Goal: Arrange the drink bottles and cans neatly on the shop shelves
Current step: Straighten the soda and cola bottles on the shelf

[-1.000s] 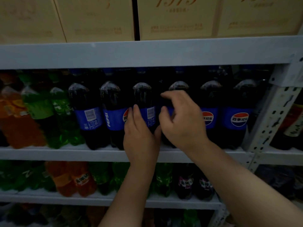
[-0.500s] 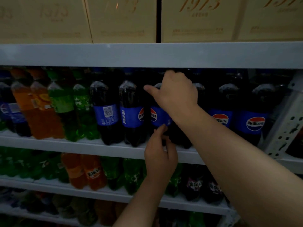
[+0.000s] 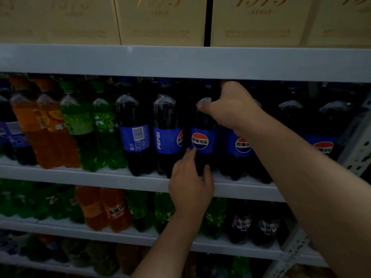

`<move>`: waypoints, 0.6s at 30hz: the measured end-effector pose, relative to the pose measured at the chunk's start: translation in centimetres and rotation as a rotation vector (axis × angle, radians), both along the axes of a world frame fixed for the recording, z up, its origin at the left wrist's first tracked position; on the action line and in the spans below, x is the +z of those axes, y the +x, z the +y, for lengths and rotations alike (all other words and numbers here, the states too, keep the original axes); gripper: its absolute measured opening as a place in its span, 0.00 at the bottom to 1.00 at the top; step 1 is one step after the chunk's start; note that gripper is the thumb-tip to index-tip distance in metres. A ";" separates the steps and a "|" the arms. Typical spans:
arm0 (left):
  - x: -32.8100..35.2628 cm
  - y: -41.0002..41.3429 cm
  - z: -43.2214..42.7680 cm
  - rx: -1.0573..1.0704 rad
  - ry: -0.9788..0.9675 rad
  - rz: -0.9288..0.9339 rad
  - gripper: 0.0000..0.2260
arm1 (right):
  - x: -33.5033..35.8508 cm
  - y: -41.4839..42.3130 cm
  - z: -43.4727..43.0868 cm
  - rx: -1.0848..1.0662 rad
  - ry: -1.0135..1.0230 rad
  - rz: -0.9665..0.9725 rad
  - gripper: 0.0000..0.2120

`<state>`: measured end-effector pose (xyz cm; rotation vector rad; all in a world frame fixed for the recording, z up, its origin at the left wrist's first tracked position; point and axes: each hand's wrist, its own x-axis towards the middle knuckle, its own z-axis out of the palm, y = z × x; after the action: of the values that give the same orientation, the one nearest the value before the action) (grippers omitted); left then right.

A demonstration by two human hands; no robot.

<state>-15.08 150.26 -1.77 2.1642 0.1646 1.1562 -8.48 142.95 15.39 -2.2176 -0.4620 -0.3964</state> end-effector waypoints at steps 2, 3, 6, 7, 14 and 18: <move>-0.1 0.1 -0.1 -0.008 0.005 -0.036 0.23 | -0.8 -0.4 0.2 -0.065 -0.024 -0.081 0.20; -0.3 0.1 -0.2 -0.014 0.002 -0.063 0.22 | -1.3 -0.7 0.3 -0.104 -0.053 -0.139 0.24; -0.9 -0.1 -0.2 -0.036 -0.015 -0.136 0.21 | -2.7 -0.9 0.9 -0.209 -0.154 -0.251 0.36; -1.0 -0.2 -0.2 -0.047 -0.021 -0.148 0.21 | -3.0 -0.8 1.0 -0.233 -0.157 -0.268 0.36; -1.3 -0.1 0.1 -0.110 -0.043 -0.172 0.21 | -2.7 -0.8 0.9 -0.218 -0.118 -0.299 0.30; -1.6 -0.1 -0.2 -0.103 -0.017 -0.179 0.20 | -2.3 -0.8 1.1 -0.268 -0.146 -0.314 0.30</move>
<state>-15.15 150.10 -3.40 2.0171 -0.0156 1.2761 -9.29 144.07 13.11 -2.3755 -0.3669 -0.8865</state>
